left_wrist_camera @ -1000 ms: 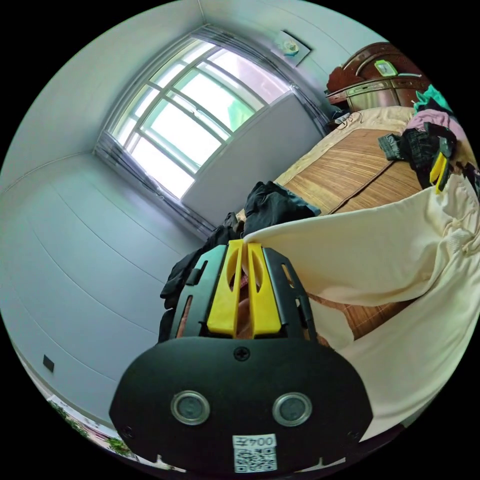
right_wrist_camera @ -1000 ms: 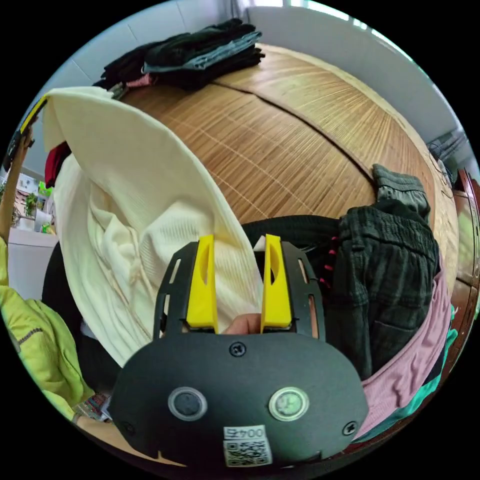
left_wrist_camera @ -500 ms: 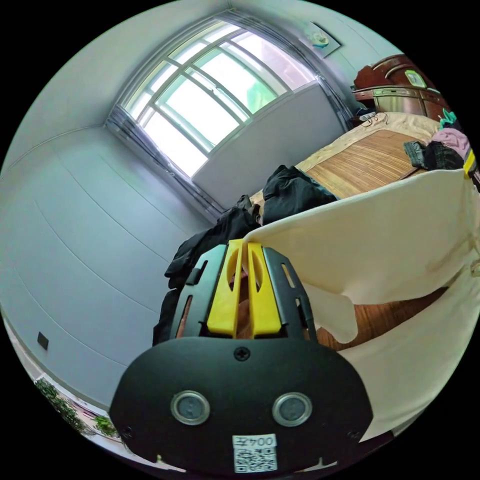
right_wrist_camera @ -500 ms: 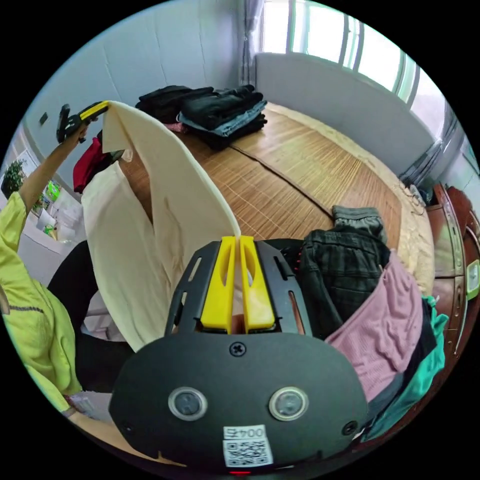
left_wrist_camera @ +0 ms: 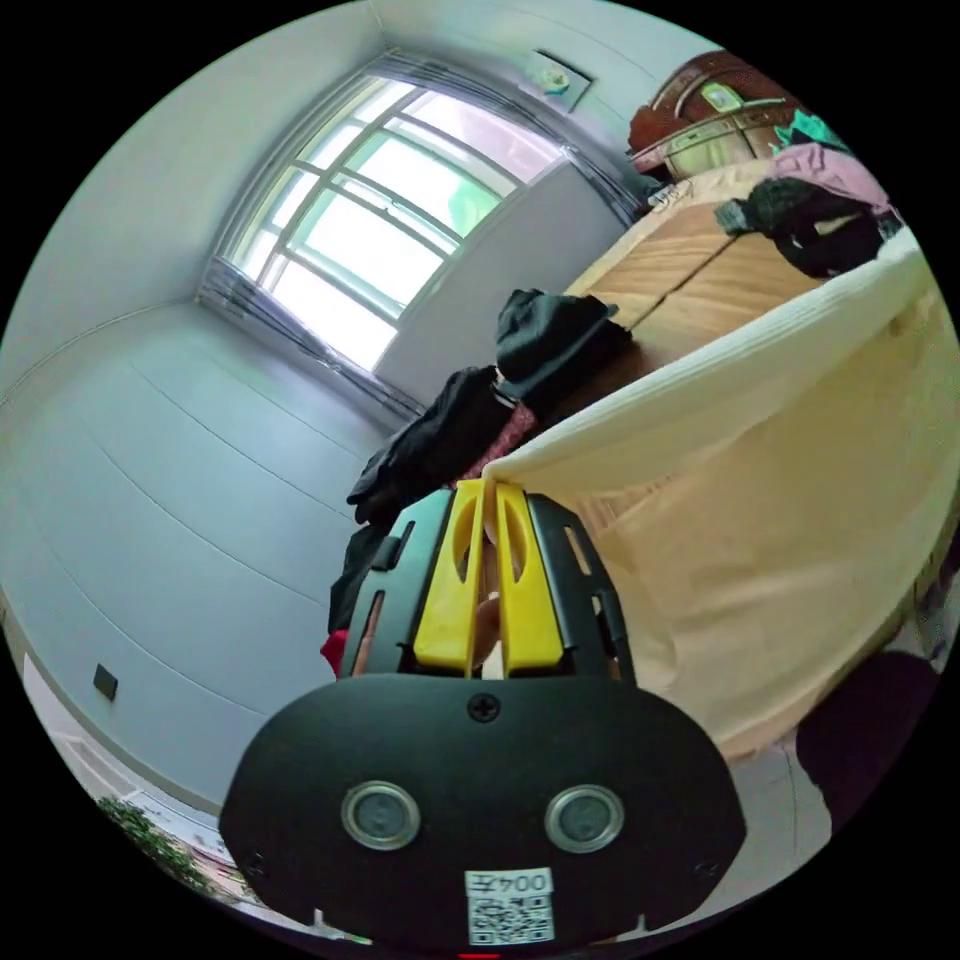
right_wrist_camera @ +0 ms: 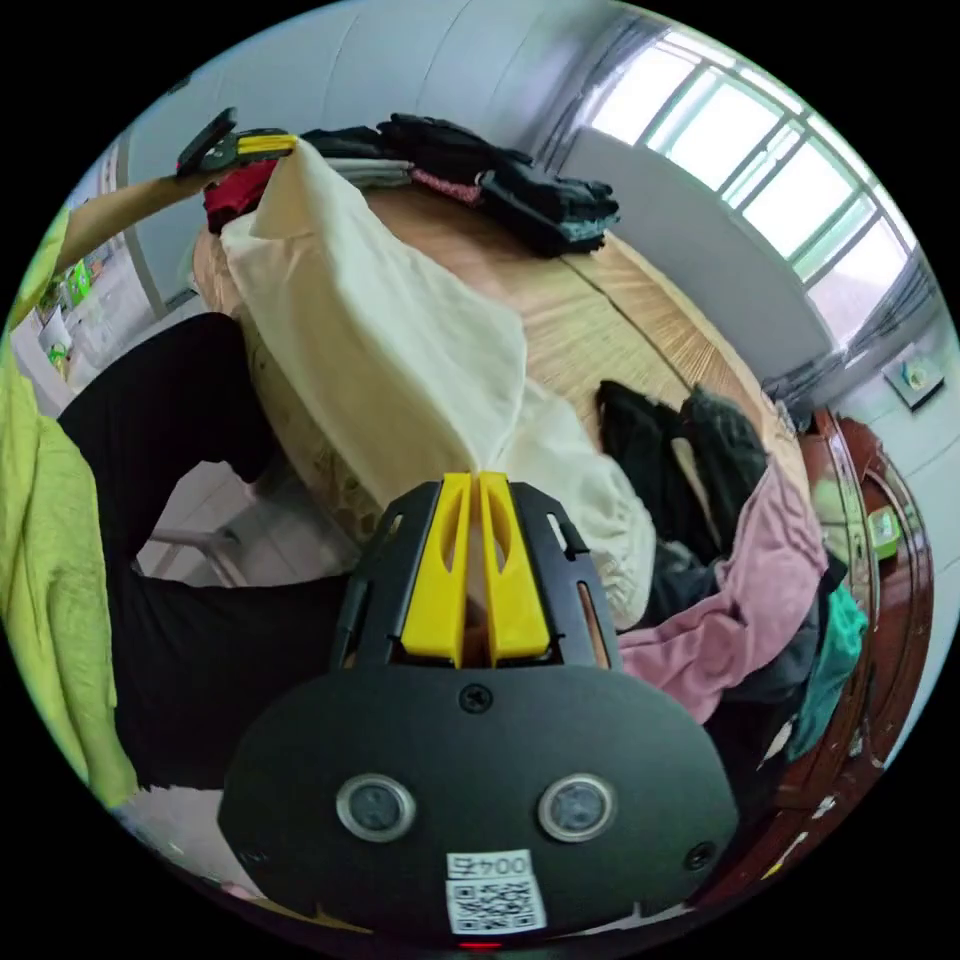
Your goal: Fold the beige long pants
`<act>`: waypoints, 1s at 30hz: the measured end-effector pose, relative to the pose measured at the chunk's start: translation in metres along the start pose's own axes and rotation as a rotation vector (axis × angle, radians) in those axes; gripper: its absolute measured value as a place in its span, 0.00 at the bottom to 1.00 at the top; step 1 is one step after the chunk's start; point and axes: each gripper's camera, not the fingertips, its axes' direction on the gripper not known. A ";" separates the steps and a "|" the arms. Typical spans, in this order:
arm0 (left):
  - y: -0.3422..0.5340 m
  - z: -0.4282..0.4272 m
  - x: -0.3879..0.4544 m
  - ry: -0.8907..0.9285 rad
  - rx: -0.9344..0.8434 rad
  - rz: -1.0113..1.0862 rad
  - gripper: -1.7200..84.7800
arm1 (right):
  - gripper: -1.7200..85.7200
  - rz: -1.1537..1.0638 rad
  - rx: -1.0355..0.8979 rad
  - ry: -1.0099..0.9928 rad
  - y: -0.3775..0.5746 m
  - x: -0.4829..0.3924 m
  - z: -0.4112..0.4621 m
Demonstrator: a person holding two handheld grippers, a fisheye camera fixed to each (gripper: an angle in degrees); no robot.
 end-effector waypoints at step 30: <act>-0.020 -0.039 0.002 0.755 0.010 -0.281 0.11 | 0.26 1.559 0.508 -0.577 0.408 0.118 0.076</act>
